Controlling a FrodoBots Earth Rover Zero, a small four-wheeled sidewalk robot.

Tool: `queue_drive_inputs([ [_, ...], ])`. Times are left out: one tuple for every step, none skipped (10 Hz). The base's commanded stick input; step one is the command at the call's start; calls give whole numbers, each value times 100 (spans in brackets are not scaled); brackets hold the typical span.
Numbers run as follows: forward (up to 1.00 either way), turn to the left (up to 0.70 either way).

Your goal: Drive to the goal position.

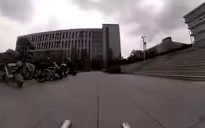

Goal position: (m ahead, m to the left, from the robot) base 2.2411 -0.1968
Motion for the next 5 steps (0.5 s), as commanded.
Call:
queue_drive_inputs([
  [100, 0],
  [100, 0],
  [100, -3],
  [100, -6],
  [100, 0],
])
